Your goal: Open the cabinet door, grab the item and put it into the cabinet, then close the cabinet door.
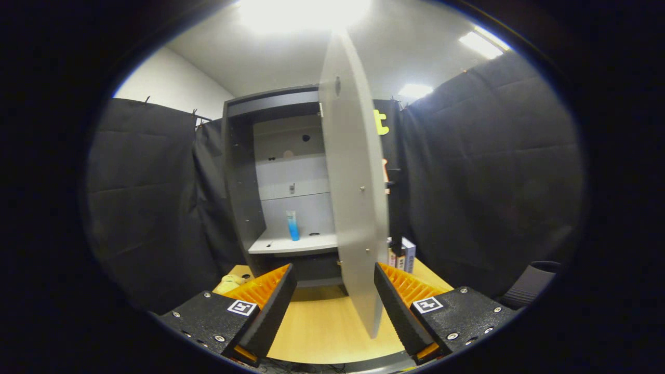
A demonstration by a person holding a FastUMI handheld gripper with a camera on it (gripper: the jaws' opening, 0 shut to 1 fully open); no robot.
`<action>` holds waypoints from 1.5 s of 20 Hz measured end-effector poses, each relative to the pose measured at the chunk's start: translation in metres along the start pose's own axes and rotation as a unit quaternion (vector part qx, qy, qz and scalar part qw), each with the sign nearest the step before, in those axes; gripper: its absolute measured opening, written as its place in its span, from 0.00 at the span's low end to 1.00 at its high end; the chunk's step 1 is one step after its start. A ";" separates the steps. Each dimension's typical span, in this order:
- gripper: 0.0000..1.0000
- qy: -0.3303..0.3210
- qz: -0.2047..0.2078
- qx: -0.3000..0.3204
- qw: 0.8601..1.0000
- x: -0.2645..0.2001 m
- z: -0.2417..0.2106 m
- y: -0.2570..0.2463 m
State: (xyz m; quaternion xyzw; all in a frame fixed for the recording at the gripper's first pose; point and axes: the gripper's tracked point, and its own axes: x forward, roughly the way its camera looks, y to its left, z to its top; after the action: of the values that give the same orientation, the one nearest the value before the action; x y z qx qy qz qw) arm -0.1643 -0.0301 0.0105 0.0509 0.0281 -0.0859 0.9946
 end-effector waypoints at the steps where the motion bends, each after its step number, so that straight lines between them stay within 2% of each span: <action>1: 0.93 0.001 -0.015 -0.003 1.000 -0.001 0.000 -0.021; 4: 0.93 0.005 -0.047 0.008 0.999 0.006 0.001 -0.068; 7: 0.93 0.012 -0.053 0.026 0.998 0.031 0.002 -0.105; 11: 0.95 0.035 -0.008 0.032 0.999 0.090 0.009 -0.122; 14: 0.95 0.037 0.034 0.004 0.999 0.105 0.010 -0.110; 17: 0.94 0.028 0.040 -0.037 0.998 0.103 0.015 -0.109; 20: 0.93 0.032 0.040 -0.021 0.998 0.102 0.013 -0.104; 24: 0.93 0.031 0.037 -0.037 0.998 0.094 0.014 -0.088; 30: 0.93 0.032 0.068 -0.017 0.997 0.085 0.005 -0.025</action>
State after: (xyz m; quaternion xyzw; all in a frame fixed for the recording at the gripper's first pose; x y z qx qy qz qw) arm -0.0845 -0.0696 0.0074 0.0381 0.0577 -0.0162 0.9975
